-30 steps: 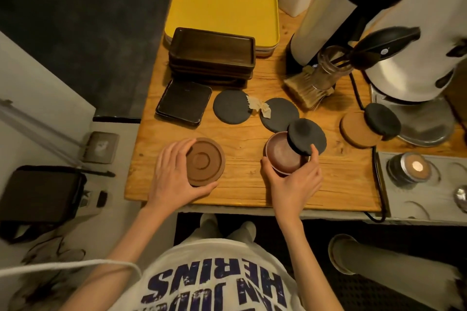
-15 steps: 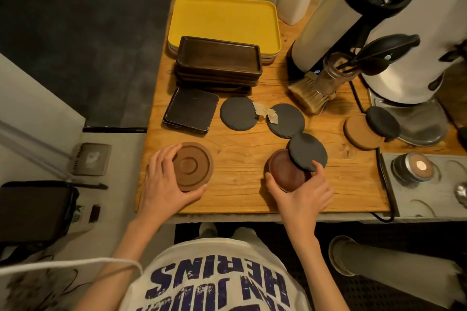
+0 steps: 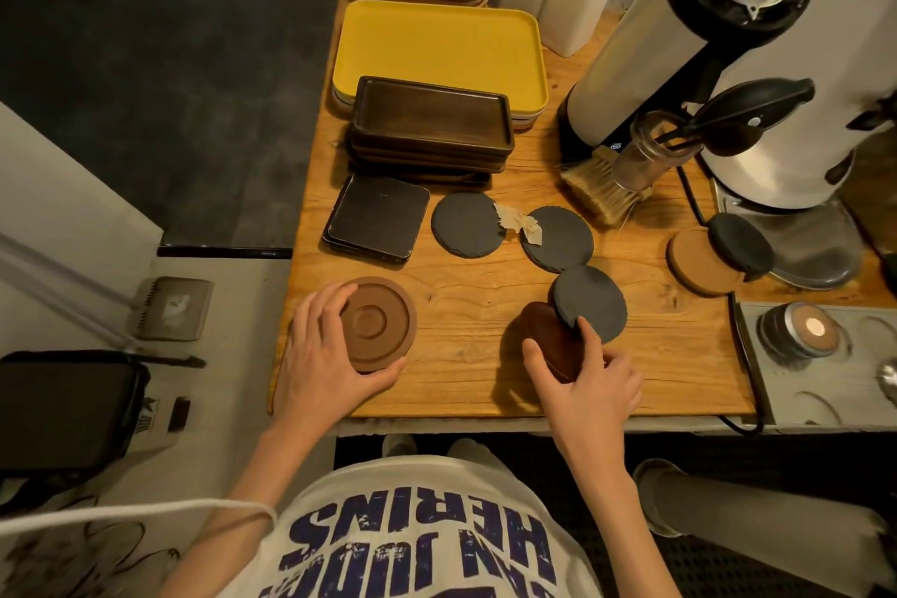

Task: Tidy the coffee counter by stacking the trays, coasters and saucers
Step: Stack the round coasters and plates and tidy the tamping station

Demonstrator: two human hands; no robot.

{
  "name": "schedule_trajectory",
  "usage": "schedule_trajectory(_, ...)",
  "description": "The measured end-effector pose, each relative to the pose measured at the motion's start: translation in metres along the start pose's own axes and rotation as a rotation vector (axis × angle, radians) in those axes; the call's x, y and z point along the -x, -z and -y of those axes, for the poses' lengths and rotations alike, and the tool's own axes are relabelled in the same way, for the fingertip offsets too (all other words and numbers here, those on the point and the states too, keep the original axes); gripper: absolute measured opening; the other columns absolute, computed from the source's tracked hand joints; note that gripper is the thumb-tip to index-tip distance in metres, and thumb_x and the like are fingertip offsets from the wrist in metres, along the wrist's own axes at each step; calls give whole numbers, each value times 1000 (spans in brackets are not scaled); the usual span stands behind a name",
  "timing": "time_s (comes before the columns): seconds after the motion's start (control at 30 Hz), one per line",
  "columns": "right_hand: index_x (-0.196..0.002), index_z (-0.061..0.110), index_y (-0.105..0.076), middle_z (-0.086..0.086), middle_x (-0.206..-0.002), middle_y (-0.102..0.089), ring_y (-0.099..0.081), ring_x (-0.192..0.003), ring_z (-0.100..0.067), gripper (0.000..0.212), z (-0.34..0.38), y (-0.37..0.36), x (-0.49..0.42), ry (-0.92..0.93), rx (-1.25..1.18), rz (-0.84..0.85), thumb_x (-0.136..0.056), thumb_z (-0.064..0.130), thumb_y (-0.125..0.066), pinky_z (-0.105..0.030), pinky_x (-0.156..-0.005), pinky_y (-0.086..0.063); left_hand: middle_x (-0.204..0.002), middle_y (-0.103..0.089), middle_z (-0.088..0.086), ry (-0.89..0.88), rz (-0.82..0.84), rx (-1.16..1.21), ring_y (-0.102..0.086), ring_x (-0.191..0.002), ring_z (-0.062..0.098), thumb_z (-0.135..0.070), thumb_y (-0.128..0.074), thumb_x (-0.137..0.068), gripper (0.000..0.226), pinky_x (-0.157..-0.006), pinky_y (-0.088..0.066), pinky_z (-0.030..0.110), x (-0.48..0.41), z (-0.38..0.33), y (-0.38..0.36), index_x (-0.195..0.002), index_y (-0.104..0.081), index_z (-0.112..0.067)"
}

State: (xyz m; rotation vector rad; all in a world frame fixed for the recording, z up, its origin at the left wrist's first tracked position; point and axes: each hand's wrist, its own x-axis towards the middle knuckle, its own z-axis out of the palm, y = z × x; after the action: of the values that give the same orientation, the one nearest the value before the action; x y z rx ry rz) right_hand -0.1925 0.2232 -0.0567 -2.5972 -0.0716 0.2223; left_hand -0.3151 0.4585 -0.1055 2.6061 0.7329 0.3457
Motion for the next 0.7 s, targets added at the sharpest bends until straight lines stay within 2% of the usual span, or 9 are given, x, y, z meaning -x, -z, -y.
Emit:
schedule_trajectory(0.13,-151,28,-36,-12,-124,-42,-32,-119,-28,85,-1,2,5,19,37,43,-80,71,-49,-42,-105,-27,-143,-37,9,-2,2,9,-34,-132,29,-73,-60,-63,103,-106,-32,41,0,0,-1,-141,-29,-13)
schedule_trajectory(0.33,-148,32,-40,-12,-121,-44,-35,-116,-29,79,-1,1,20,114,121,53,-79,71,-46,-42,-101,-26,-143,-37,8,-12,-9,28,-34,-131,27,-71,-61,-64,101,-106,-30,39,1,1,-1,-141,-30,-13)
schedule_trajectory(0.5,-147,34,-37,-11,-122,-46,-37,-112,-26,85,2,-8,37,226,164,73,-76,80,-34,-42,-97,-30,-144,-37,7,-16,-12,36,-32,-133,26,-70,-61,-65,99,-106,-29,38,2,1,-2,-141,-30,-15)
schedule_trajectory(0.7,-147,22,-35,-10,-126,-50,-42,-111,-27,96,20,-26,28,320,203,51,-71,81,-40,-42,-94,-35,-156,-24,5,37,40,51,-19,-142,25,-69,-62,-63,103,-107,-23,42,4,4,-4,-147,-19,-26)
